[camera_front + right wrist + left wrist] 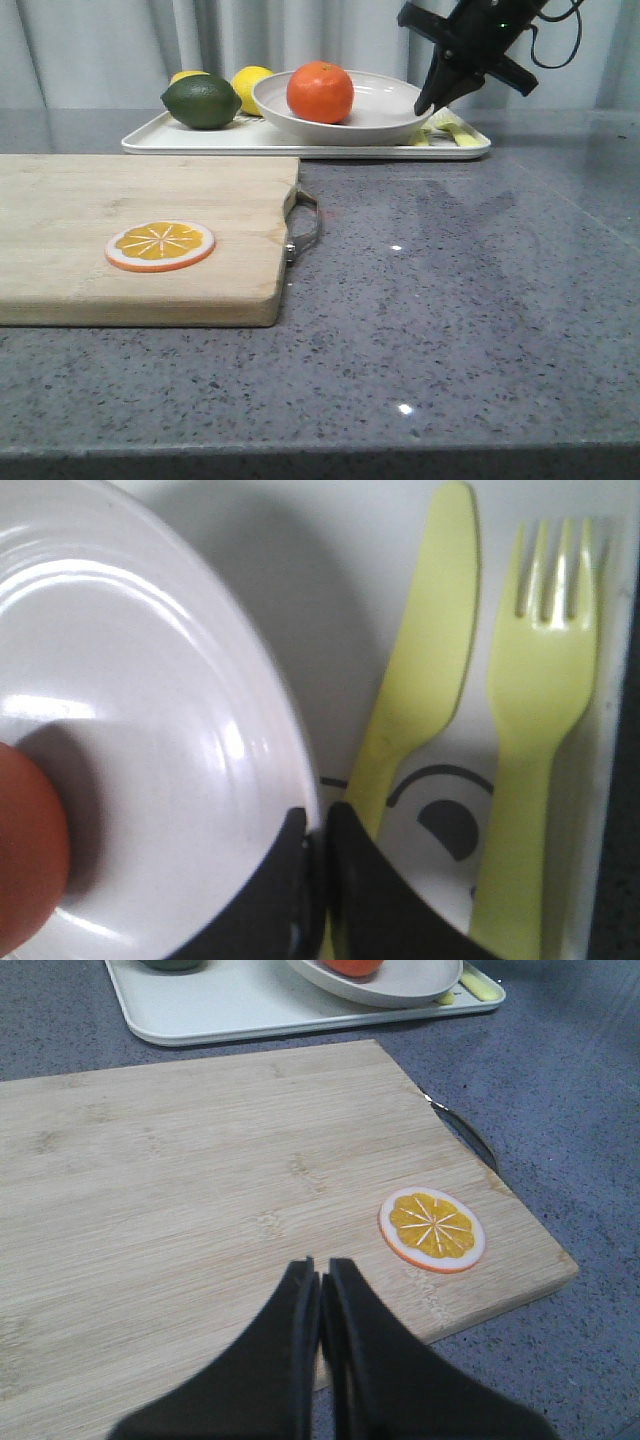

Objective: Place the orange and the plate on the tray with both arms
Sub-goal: 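Lift the plate with the right gripper and carry it onto the tray, then lower the plate onto the tray, open the right gripper and withdraw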

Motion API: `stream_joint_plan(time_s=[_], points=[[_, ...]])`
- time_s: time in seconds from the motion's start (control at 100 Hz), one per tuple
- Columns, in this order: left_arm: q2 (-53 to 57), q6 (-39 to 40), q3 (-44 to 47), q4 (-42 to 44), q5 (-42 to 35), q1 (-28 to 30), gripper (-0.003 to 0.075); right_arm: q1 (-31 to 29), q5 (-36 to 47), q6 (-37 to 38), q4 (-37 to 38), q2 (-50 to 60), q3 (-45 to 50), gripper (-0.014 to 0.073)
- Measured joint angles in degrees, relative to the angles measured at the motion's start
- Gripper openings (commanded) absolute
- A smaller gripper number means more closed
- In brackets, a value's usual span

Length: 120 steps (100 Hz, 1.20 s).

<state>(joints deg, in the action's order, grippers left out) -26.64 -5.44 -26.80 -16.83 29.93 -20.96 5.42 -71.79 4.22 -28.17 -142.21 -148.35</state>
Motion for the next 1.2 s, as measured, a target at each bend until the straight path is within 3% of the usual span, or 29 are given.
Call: stream_joint_plan(time_s=[0.74, 0.95, 1.2], points=[[0.0, 0.0, 0.0, 0.0, 0.0, 0.0, -0.0019, 1.29, 3.97, 0.84, -0.28, -1.32, 0.0, -0.006], [0.0, 0.03, 0.0, 0.0, 0.0, 0.0, -0.0019, 1.29, 3.97, 0.93, -0.03, -1.32, 0.0, 0.0103], [0.0, 0.03, 0.0, 0.0, 0.0, 0.0, -0.0019, 1.29, 3.86, 0.93, 0.14, -1.32, 0.0, 0.0218]])
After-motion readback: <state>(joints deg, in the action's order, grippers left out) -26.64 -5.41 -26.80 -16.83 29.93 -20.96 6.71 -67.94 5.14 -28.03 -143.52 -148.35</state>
